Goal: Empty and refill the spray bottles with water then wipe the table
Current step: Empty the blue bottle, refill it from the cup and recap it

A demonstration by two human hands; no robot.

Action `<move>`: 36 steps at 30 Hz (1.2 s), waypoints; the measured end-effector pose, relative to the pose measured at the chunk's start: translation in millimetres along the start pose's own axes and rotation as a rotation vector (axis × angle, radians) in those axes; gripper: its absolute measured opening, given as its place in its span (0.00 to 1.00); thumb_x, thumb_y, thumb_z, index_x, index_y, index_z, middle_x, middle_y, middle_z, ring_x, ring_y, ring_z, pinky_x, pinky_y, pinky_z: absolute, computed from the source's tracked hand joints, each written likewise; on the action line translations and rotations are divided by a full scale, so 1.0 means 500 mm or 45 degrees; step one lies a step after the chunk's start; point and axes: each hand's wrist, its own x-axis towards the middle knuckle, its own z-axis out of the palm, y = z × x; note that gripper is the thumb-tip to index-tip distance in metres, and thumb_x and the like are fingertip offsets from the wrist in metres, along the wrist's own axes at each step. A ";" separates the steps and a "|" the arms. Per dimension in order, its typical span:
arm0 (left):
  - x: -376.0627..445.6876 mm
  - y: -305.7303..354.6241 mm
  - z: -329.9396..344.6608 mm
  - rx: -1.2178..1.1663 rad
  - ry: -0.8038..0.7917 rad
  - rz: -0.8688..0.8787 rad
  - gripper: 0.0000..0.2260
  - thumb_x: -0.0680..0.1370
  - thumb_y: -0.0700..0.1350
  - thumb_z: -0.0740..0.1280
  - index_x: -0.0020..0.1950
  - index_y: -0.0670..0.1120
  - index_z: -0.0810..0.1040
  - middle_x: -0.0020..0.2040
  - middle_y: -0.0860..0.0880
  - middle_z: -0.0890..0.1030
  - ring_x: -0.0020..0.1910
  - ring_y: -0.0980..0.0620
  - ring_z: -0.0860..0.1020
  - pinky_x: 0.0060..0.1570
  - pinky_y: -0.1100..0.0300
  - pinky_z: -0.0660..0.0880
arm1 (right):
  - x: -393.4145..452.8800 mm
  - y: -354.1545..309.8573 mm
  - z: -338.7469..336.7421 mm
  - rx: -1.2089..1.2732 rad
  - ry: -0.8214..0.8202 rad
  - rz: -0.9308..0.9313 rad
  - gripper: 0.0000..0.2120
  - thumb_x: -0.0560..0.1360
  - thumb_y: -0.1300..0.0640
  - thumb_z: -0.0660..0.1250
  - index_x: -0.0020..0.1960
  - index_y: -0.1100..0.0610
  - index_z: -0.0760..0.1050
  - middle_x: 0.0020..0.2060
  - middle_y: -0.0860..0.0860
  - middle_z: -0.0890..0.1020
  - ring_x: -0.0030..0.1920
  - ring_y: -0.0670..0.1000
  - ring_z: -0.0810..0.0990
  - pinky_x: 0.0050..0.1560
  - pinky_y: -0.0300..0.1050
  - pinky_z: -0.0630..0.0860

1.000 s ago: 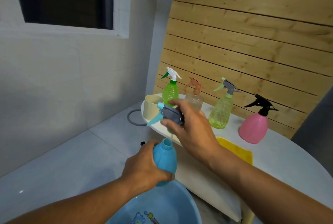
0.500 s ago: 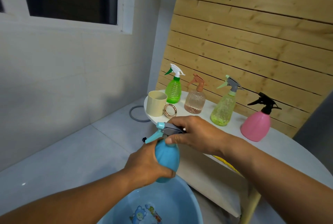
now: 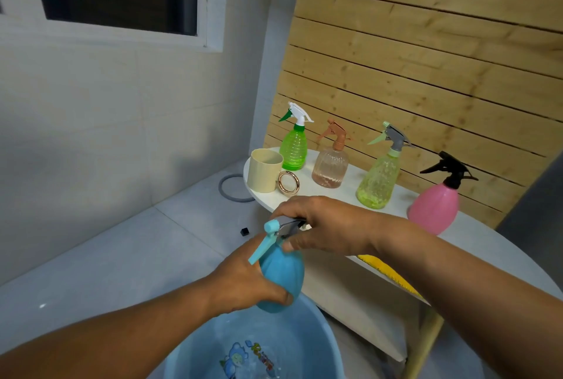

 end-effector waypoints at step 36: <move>0.219 0.160 -0.021 -0.058 0.125 0.141 0.43 0.55 0.53 0.86 0.68 0.56 0.74 0.59 0.55 0.82 0.57 0.54 0.82 0.53 0.51 0.84 | 0.032 0.119 -0.147 0.075 0.722 0.173 0.25 0.67 0.45 0.81 0.59 0.39 0.74 0.47 0.45 0.84 0.45 0.42 0.79 0.45 0.43 0.76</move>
